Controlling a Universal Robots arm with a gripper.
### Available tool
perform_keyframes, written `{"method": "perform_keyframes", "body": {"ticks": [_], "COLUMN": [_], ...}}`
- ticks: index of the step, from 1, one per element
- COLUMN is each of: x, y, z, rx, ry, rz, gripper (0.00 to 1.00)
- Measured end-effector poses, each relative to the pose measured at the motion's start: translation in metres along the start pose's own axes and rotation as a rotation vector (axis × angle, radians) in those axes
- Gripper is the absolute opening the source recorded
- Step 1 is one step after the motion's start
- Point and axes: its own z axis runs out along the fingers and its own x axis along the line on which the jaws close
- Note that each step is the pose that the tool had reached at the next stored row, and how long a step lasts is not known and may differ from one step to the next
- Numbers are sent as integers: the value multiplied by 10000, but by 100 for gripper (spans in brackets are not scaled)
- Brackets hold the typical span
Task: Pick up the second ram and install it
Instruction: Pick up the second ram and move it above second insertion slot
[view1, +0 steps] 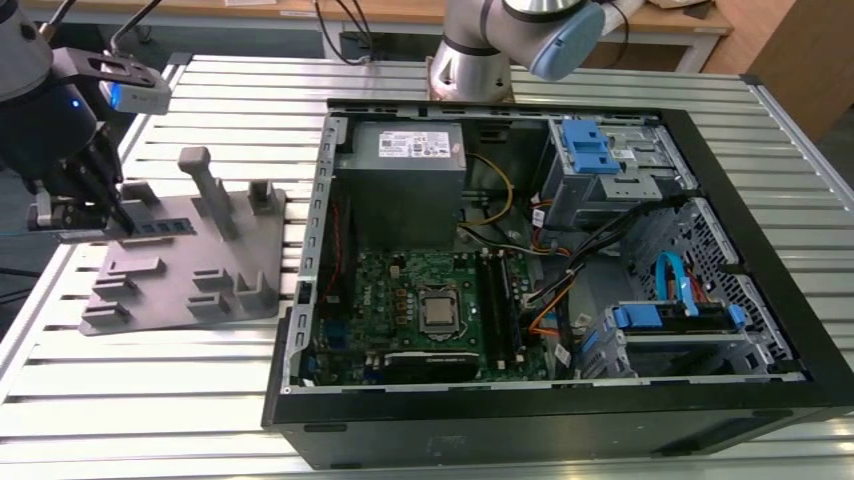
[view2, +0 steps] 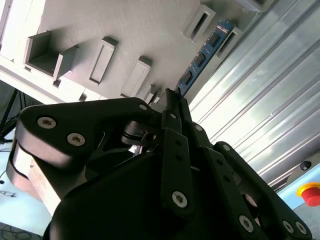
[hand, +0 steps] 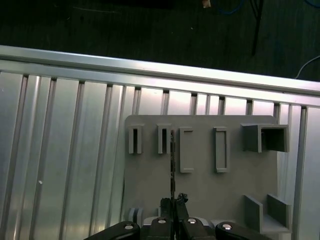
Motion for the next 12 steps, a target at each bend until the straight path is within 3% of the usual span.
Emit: {"method": "perform_keyframes", "body": {"ticks": [12], "x": [-5], "y": [6], "z": [-180], "rx": [-2], "ry": [1], "rz": [0], "gripper": [14]}}
